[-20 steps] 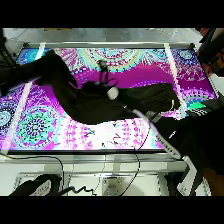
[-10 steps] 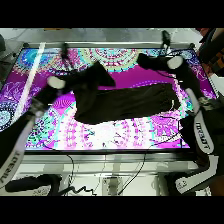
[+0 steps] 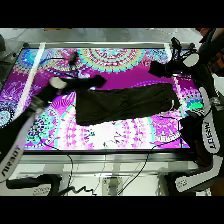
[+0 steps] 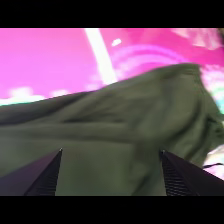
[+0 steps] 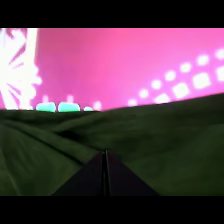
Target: Fold the clothes and pants, and hang the long-sleeved shirts on hangers.
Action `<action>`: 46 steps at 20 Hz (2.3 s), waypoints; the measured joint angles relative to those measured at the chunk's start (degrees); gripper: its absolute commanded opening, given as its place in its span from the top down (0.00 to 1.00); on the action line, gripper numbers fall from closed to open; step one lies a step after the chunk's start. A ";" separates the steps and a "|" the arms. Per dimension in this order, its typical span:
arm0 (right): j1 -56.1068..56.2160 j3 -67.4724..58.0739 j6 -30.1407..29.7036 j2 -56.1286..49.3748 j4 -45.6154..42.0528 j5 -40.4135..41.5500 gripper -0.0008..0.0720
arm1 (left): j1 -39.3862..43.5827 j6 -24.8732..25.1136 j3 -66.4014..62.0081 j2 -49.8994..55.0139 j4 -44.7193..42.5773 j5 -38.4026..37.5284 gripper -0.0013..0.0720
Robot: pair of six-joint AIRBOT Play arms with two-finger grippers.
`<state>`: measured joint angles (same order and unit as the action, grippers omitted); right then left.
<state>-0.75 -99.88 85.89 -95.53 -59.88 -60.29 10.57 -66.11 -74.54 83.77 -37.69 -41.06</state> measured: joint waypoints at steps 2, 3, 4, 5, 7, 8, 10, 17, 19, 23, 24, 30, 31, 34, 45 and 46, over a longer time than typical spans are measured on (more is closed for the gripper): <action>-0.15 0.00 -0.02 0.00 -0.68 -0.57 0.95 | -8.37 -0.17 0.09 -0.15 -1.81 -8.85 0.03; -0.20 0.00 -0.02 0.00 -0.81 -0.74 0.95 | -11.91 -0.42 0.15 0.09 -3.50 -12.17 0.03; -0.22 0.00 -0.02 0.00 -0.96 -0.96 0.95 | -15.28 -0.48 0.46 0.52 -5.81 -15.06 0.03; -0.22 0.02 -0.04 0.00 -1.14 -0.96 0.95 | -17.86 -0.55 1.01 1.05 -7.67 -17.42 0.05; -0.22 0.02 -0.04 0.00 -1.22 -1.09 0.95 | -21.59 0.09 2.69 2.58 -10.05 -20.57 0.05; -0.22 0.07 -0.04 0.00 -1.31 -1.14 0.95 | -22.60 0.63 3.65 3.63 -10.80 -21.33 0.05; -0.07 0.09 -0.02 0.00 -1.40 -1.20 0.95 | -23.23 2.21 5.49 6.29 -11.45 -22.53 0.05; 2.27 0.09 -0.04 -0.02 -1.73 -0.17 0.95 | -17.05 7.28 7.41 15.06 -4.72 -18.49 0.61; 3.61 0.13 -0.02 -0.31 -1.84 1.25 0.95 | -14.86 7.67 7.52 16.13 -4.63 -15.61 0.96; 7.56 0.20 0.00 -2.86 -1.99 3.69 0.95 | -13.42 8.07 5.53 14.45 -4.02 -16.02 0.96; 8.90 0.20 0.02 -3.91 -1.99 4.26 0.95 | -13.64 7.82 4.42 13.07 -4.42 -17.59 0.96; 19.63 0.20 3.32 -12.85 -0.90 7.45 0.95 | -15.32 -2.25 -7.21 -0.70 -13.57 -35.23 0.96; 21.51 0.20 3.82 -14.12 0.09 8.26 0.95 | -15.30 -3.43 -9.01 -3.37 -14.32 -37.24 0.96; 27.89 0.20 5.53 -17.31 4.11 11.37 0.95 | -14.93 -5.64 -12.04 -10.10 -14.49 -39.71 0.96; 31.63 0.07 7.80 -17.14 -1.86 13.53 0.95 | -7.74 -7.19 -13.86 -9.97 -6.27 -39.34 0.96; 29.11 0.07 7.85 -16.09 -4.02 11.47 0.95 | -5.33 -7.21 -13.86 -8.15 -5.90 -38.23 0.96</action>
<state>28.36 -99.81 93.73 -111.61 -63.90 -48.82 5.23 -73.32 -88.40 75.61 -43.59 -79.29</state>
